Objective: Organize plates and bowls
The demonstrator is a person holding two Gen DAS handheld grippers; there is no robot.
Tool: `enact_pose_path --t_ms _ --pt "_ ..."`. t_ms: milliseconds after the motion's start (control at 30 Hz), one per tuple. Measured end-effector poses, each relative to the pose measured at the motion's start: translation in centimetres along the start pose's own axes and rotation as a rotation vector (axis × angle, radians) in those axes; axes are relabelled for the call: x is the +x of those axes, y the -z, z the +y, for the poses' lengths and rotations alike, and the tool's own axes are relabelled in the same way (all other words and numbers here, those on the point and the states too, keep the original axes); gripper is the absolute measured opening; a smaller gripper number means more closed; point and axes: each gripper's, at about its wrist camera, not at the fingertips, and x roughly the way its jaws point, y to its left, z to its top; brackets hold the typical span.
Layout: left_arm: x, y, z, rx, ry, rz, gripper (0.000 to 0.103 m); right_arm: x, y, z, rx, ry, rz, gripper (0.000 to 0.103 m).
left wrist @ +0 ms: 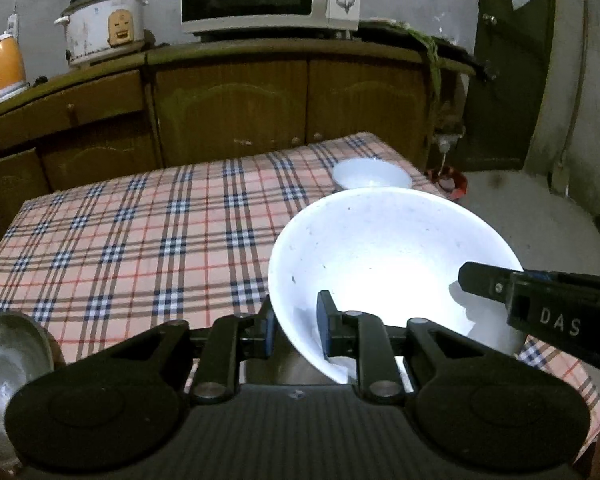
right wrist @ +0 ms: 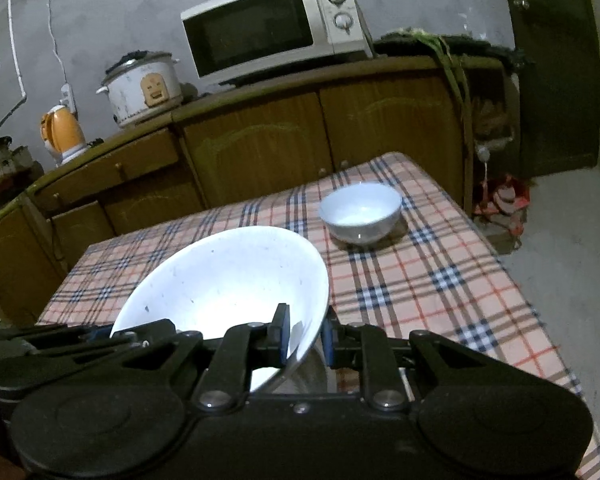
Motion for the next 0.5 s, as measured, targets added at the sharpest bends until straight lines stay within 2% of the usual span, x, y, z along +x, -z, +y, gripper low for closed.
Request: enact_pose_path --t_ms 333,500 --pt "2.5 3.0 1.6 0.008 -0.040 0.113 0.022 4.2 3.7 0.8 -0.004 -0.014 0.119 0.022" --pt "3.4 3.8 1.7 0.019 -0.041 0.143 0.022 5.4 4.8 0.8 -0.009 -0.006 0.156 0.022"
